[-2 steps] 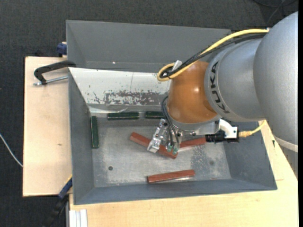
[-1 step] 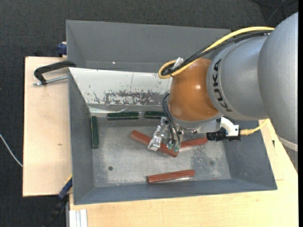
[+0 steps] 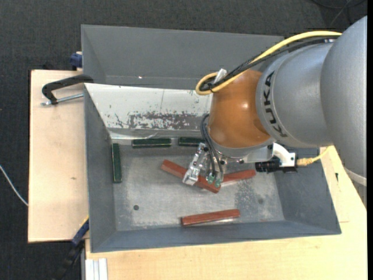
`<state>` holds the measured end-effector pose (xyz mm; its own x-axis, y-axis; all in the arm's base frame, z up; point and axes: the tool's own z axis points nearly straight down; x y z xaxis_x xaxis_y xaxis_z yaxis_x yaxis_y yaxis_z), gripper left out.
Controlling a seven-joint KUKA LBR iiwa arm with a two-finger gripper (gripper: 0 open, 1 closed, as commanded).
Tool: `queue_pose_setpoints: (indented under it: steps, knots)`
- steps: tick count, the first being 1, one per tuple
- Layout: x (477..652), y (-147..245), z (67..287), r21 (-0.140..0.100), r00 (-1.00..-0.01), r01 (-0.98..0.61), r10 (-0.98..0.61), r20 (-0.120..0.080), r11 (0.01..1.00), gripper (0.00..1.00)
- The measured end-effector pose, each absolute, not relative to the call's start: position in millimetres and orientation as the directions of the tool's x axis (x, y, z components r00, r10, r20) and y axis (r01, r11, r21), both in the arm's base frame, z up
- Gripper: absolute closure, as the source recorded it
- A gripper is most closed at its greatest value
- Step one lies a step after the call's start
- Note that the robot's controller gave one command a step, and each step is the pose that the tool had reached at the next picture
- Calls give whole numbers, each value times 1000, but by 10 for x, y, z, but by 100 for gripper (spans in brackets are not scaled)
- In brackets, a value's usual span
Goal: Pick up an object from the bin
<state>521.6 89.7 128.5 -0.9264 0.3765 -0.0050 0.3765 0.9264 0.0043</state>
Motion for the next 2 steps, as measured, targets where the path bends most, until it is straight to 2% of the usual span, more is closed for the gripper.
queue_pose_setpoints:
  steps: [2]
  knots:
    - [5215, 898, 1392, 3, -927, 376, 376, -3, 927, 100]
